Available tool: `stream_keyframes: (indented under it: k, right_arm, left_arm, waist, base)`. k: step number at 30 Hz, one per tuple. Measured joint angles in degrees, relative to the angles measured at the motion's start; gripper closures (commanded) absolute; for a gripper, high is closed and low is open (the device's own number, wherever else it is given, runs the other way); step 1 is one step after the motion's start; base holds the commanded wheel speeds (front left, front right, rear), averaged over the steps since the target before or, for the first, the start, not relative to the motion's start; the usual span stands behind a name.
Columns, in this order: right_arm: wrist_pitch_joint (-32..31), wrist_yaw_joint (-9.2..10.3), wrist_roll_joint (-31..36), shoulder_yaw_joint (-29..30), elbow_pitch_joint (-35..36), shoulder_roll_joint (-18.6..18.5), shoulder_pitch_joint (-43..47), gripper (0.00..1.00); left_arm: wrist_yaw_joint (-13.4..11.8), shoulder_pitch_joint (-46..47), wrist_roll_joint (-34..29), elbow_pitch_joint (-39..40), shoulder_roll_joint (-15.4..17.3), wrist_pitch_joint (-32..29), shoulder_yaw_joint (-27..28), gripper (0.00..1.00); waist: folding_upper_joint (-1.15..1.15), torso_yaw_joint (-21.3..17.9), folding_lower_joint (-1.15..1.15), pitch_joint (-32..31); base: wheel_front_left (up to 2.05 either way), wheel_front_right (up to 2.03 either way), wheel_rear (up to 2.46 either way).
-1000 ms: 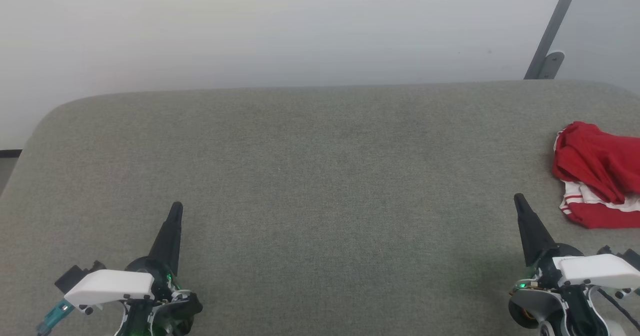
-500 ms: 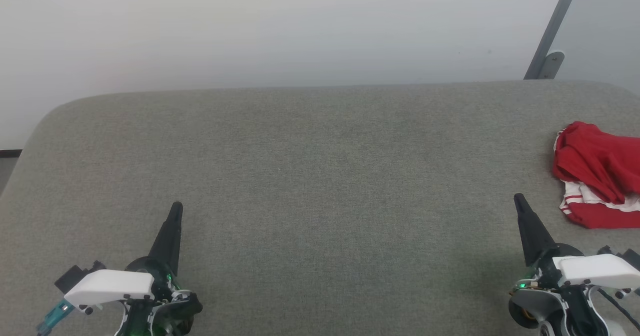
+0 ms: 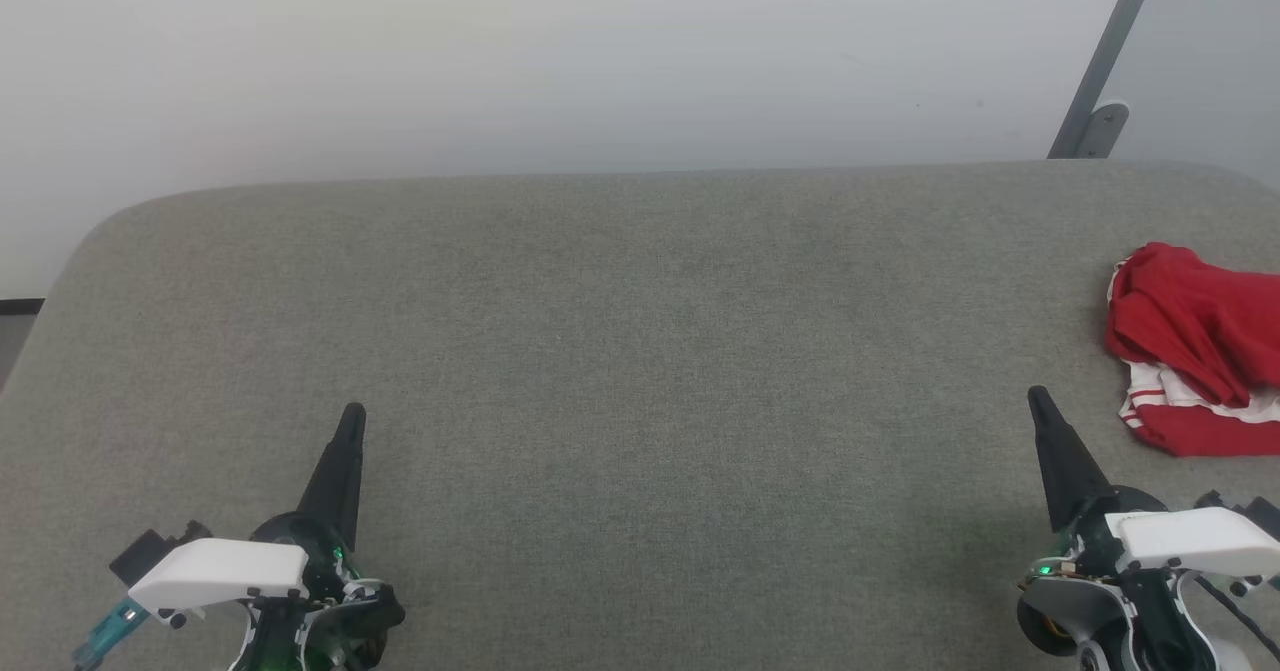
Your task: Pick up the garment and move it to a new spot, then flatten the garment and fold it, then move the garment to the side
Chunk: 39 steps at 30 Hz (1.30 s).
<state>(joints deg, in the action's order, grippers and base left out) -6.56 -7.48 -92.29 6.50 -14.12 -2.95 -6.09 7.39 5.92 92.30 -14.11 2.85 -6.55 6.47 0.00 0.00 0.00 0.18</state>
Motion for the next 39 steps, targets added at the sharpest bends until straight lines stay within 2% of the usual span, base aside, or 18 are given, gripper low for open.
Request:
stream_keyframes:
  k: [39]
  right_arm:
    - [0.00,0.00,0.00,0.01,0.01,0.00,0.00,1.00]
  left_arm:
    - [0.00,0.00,0.00,0.00,0.00,0.00,0.00,1.00]
  waist:
    - [0.00,0.00,0.00,0.00]
  base:
    - [0.00,0.00,0.00]
